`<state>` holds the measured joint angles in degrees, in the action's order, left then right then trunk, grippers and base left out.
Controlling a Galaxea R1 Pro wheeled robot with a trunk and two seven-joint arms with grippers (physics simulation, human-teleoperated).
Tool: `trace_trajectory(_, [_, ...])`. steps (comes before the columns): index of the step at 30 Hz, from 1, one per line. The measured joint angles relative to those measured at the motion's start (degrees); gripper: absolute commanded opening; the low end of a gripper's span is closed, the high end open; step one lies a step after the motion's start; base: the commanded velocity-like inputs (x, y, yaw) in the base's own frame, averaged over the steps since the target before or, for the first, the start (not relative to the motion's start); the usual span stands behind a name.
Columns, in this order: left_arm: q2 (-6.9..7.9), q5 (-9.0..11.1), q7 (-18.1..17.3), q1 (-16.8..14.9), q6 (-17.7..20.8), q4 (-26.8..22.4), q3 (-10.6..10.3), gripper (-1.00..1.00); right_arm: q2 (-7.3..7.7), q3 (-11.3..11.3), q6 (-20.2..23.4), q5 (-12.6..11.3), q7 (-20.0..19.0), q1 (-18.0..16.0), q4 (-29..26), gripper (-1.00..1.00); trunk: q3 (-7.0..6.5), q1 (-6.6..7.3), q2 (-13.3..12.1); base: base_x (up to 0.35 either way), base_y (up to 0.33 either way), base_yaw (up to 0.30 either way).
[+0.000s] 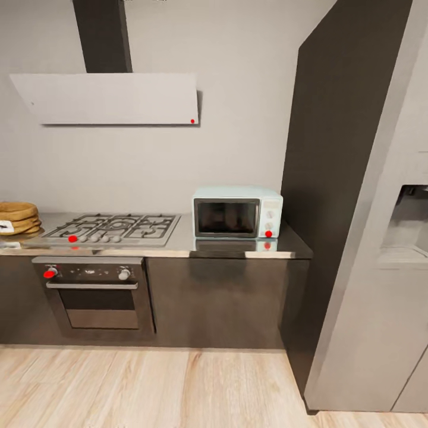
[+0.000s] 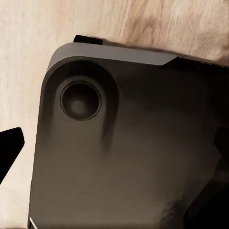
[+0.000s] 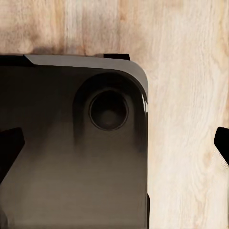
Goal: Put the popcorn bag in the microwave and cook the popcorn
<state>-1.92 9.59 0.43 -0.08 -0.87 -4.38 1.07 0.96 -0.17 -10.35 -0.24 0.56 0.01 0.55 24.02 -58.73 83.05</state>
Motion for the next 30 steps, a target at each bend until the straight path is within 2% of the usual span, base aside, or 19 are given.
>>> trace_trajectory(3, [0.00,0.01,-0.01,0.00,0.00,0.00,0.00,1.00,0.00,0.00,0.00,0.00,0.00,0.00,0.00,1.00,0.00,0.00,0.00,0.000,0.000,0.211])
trace_trajectory(17, [0.01,-0.08,-0.09,0.00,0.07,-0.16,0.00,1.00,0.04,0.08,-0.14,0.02,-0.05,0.01,0.00,1.00,0.00,0.01,0.00,0.010,0.000,0.004])
trace_trajectory(30, [-0.01,-0.13,-0.51,0.00,0.08,0.08,0.00,1.00,0.00,0.08,-0.20,0.00,-0.01,0.01,0.00,1.00,0.00,0.03,0.00,0.293,0.000,0.000])
